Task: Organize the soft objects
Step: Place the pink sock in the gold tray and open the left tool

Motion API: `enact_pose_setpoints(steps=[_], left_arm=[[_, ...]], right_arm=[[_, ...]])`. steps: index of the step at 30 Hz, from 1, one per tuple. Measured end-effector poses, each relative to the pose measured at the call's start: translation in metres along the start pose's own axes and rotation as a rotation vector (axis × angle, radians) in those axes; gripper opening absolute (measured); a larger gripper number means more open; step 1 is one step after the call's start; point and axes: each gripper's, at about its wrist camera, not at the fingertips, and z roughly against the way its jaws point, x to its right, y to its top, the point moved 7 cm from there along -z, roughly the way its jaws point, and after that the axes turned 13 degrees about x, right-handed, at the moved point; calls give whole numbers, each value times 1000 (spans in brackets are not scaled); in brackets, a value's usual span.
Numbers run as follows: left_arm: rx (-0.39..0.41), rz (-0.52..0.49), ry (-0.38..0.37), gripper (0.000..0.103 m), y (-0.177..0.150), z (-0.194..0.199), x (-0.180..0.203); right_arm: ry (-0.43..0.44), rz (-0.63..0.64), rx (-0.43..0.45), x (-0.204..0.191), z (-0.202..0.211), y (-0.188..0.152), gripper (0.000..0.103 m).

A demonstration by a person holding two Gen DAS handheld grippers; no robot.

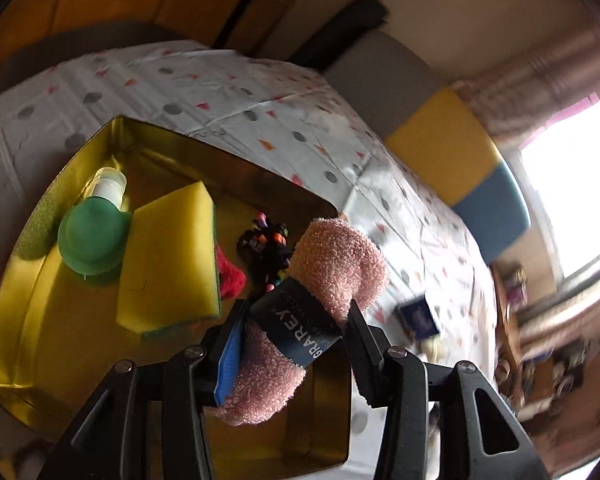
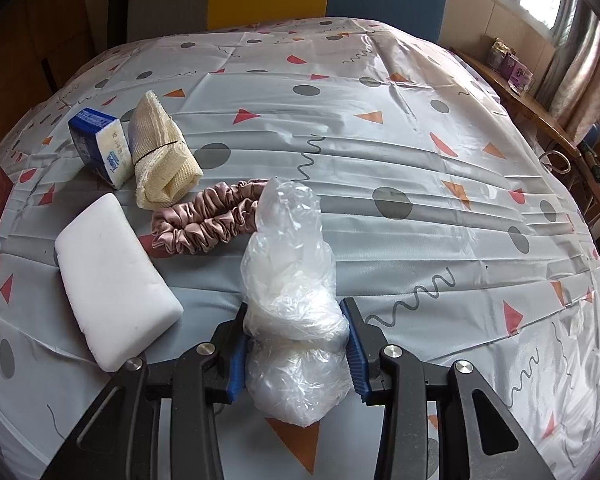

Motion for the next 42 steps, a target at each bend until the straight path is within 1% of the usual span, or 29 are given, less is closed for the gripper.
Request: enact_pose_setpoints(steps=[2, 5, 7, 9, 11, 14, 15, 17, 22, 25, 26, 29, 35, 38, 42], left_arm=[[7, 42, 21, 47, 7, -10, -3], [-16, 145, 24, 48, 11, -28, -7], [-27, 182, 43, 48, 14, -40, -9], [-22, 196, 63, 50, 16, -51, -11], [-13, 171, 95, 51, 18, -62, -12], [-53, 132, 100, 51, 15, -74, -11], [-52, 114, 99, 51, 15, -73, -9], [-15, 51, 116, 51, 19, -68, -6], [48, -141, 147, 51, 16, -51, 4], [107, -284, 171, 51, 2, -33, 10], [114, -342, 171, 51, -6, -27, 14], [127, -442, 175, 51, -22, -15, 17], [167, -568, 170, 51, -39, 16, 23], [182, -605, 164, 51, -43, 25, 27], [180, -620, 160, 51, -49, 31, 32]], right_arm=[[0, 3, -2, 0, 0, 0, 41], [1, 9, -4, 0, 0, 1, 41], [2, 12, -5, 0, 0, 1, 41], [6, 10, -7, 0, -1, 2, 41], [8, 8, -9, 0, -1, 2, 41], [5, 11, -10, 0, -1, 3, 41], [6, 11, -10, 0, -1, 3, 41], [7, 10, -11, 0, -2, 3, 41], [6, 12, -9, -1, -2, 2, 41], [5, 11, -8, -1, -1, 2, 41], [5, 12, -7, -1, -1, 2, 41], [3, 13, -3, -1, -1, 2, 41], [2, 16, 5, -2, 1, 1, 41], [2, 15, 8, -2, 1, 0, 41], [0, 14, 12, -2, 2, 0, 41]])
